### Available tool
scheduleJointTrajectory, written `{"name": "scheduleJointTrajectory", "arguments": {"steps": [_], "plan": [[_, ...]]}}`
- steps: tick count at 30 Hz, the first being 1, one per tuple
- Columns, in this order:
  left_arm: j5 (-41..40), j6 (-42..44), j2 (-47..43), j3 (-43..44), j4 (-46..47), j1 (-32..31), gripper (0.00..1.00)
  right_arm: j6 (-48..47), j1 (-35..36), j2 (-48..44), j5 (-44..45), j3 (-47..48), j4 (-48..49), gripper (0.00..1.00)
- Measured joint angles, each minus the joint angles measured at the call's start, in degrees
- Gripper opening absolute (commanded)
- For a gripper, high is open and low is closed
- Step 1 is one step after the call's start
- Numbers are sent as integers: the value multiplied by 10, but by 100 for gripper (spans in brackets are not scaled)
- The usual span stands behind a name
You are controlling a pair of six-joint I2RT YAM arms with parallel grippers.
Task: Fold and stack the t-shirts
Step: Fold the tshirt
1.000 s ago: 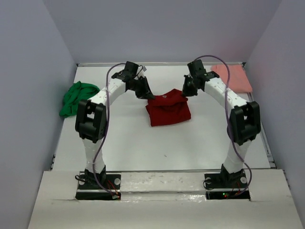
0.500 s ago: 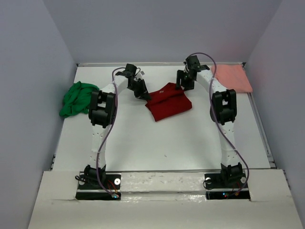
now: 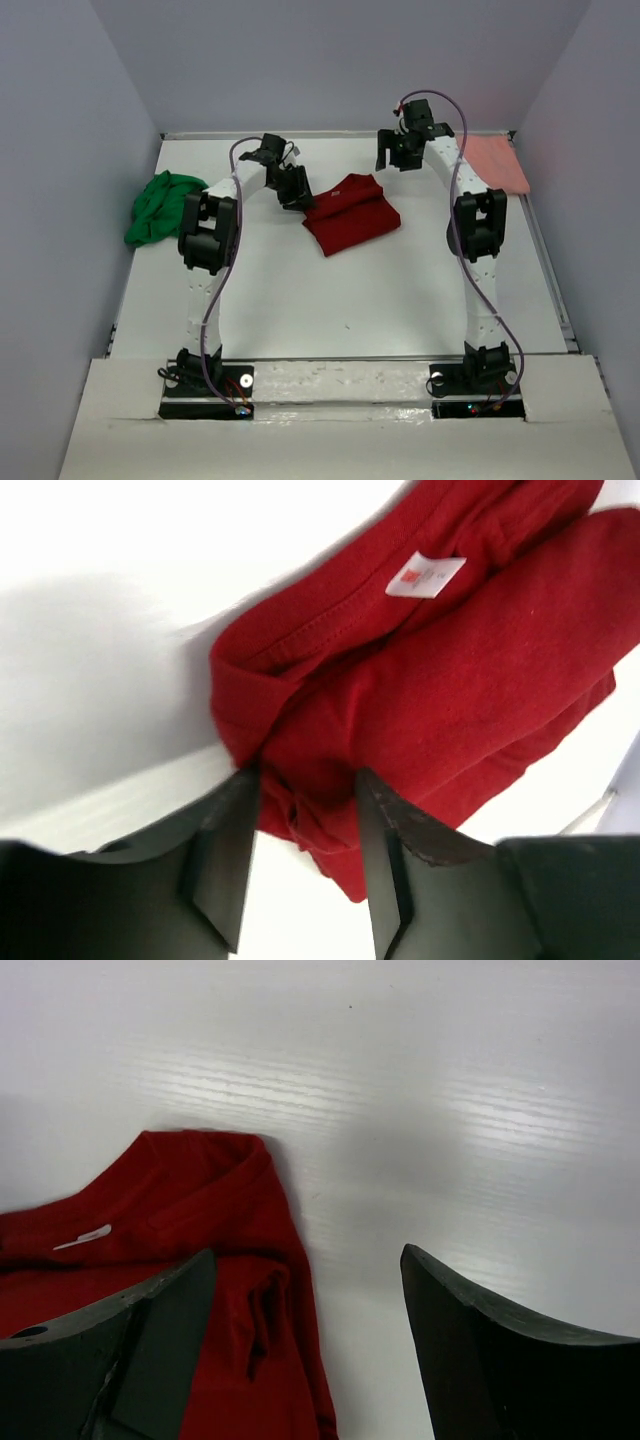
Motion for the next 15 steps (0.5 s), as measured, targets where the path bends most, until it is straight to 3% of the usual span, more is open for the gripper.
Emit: {"name": "scheduleJointTrajectory", "arguments": {"steps": [4,8,10,11,12,13,14,15], "plan": [[-84,1,-41,-1,-7,-8,71,1,0,-53,2,-42,0,76],[-181,4,-97,-1,-15,-18,73,5,1,-130,3,-114,3,74],[-217,6,-127,-1,-18,-27,73,6,3,-157,4,-130,3,66],[-229,7,-143,-1,-18,-34,73,8,3,-162,4,-134,4,58],[-234,7,-157,-3,-16,-41,68,10,5,-177,4,-149,8,20],[-234,7,-171,-10,-11,-48,65,12,8,-192,4,-167,11,0],[-233,7,-182,-19,-8,-55,61,15,11,-205,4,-189,17,0],[-231,5,-198,-34,-4,-65,33,23,15,-222,2,-221,16,0]]}}
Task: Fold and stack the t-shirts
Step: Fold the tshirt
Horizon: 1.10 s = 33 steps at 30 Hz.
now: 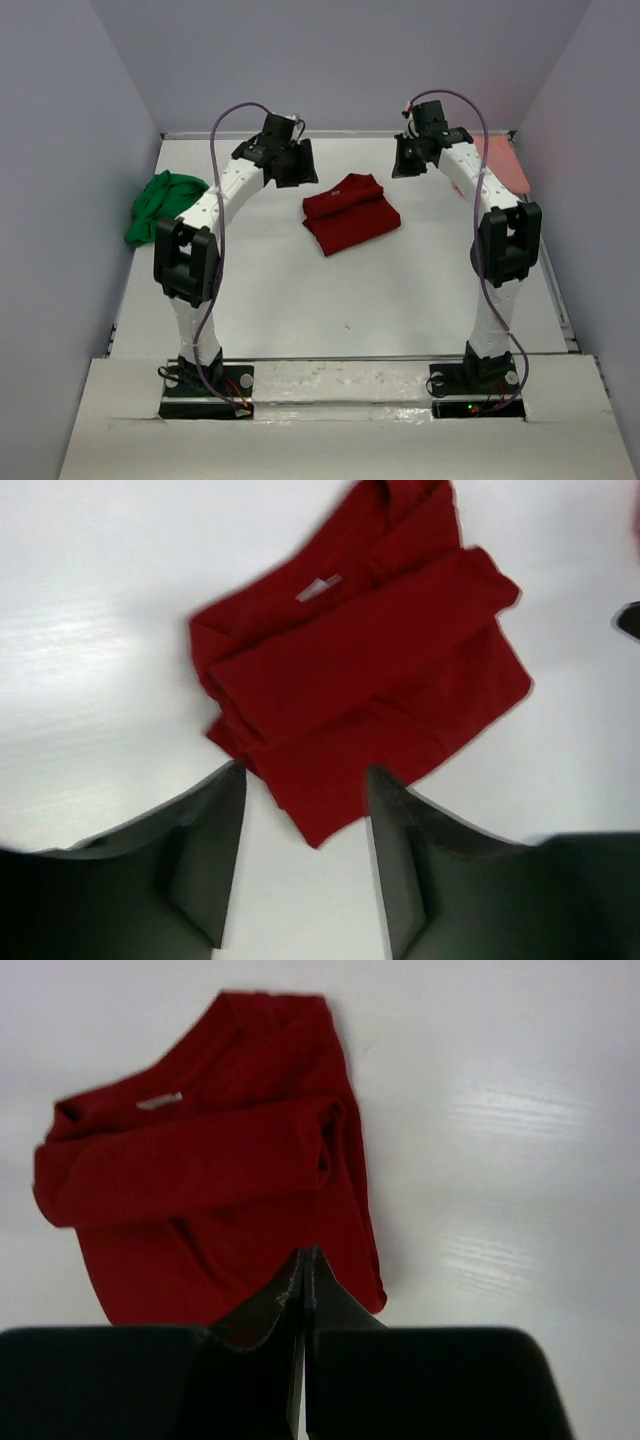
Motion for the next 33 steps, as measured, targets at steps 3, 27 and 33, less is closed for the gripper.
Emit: {"name": "scheduleJointTrajectory", "arguments": {"steps": [3,27,33], "plan": [[16,-9,-20,-33,3,-35,0,13,14,-23,-1,-61,5,0],[138,-37,181,45,44,-116,0,25,41,33,-6,-115,46,0],[141,-34,251,171,12,-116,0,30,41,86,-20,-104,58,0]]}}
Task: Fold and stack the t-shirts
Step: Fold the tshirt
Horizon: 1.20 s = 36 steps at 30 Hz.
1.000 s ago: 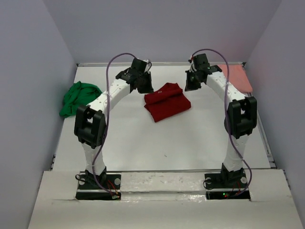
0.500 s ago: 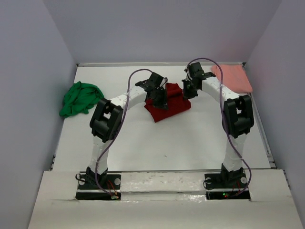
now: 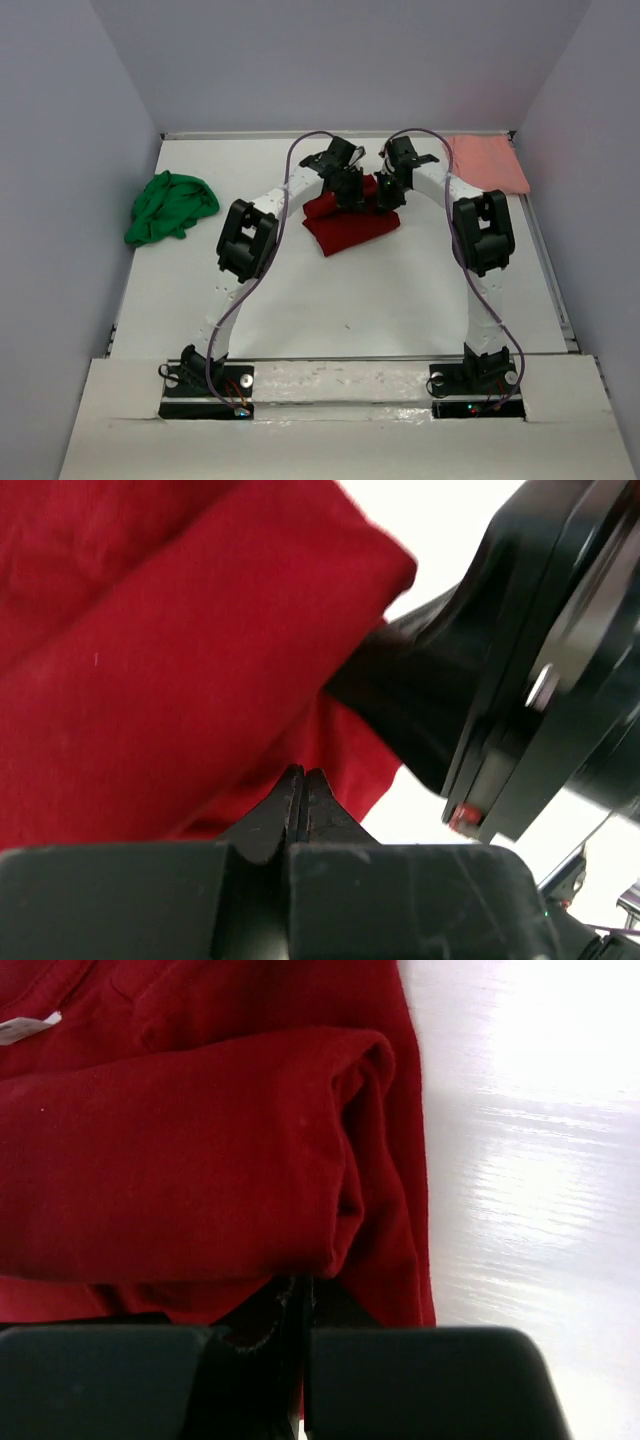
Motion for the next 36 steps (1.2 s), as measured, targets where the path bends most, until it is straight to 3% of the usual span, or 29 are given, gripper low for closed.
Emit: {"name": "scheduleJointTrajectory", "arguments": {"steps": [4,16,36], "plan": [[2,4,27,45,-11,3,0,2,2,-2,-1,-7,10,0],[15,11,39,43,-24,24,0,11,20,-68,15,-99,33,0],[39,21,63,44,-24,65,0,85,129,-243,78,-306,48,0]]}}
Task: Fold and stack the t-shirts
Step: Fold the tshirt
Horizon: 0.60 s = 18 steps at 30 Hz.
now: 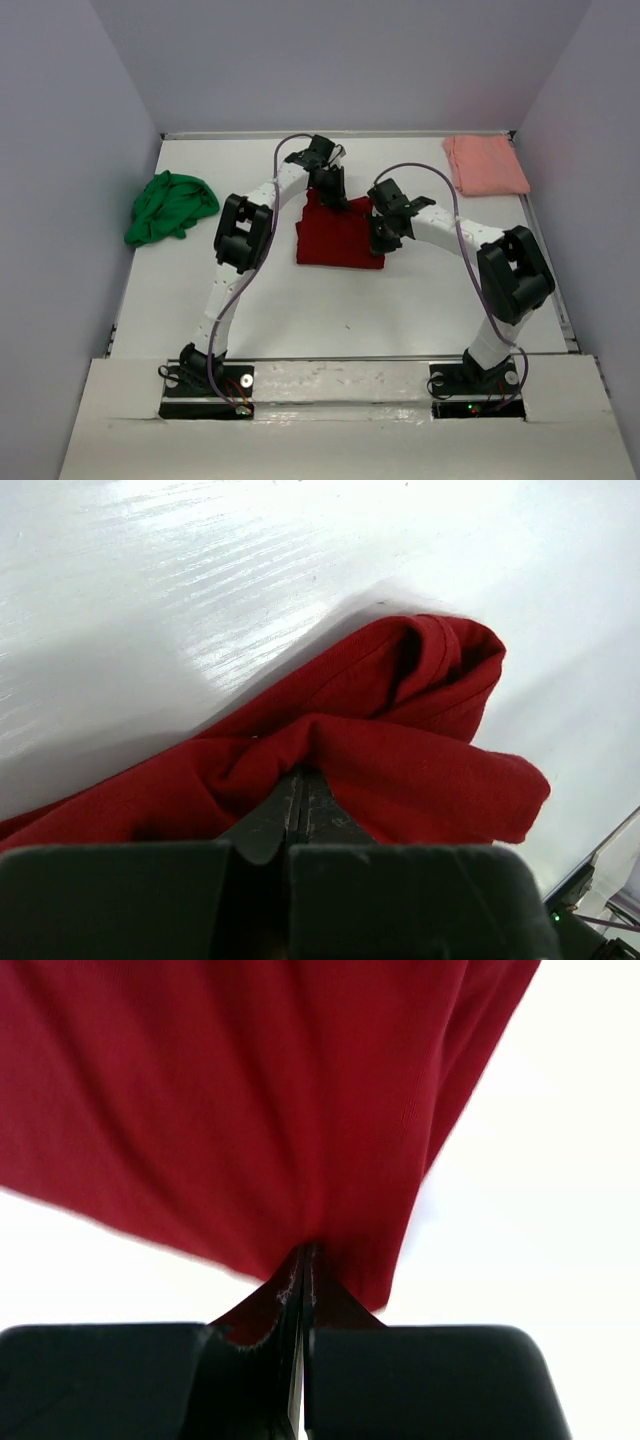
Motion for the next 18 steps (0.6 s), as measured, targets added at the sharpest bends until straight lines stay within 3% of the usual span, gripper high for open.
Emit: {"name": "scheduleJointTrajectory", "arguments": {"steps": [8,18], "plan": [[-5,5,-15,-33,14,1,0,18,32,-78,45,-43,-7,0],[-63,28,-122,-113,5,-5,0,-13,32,-20,83,98,-37,0]]}}
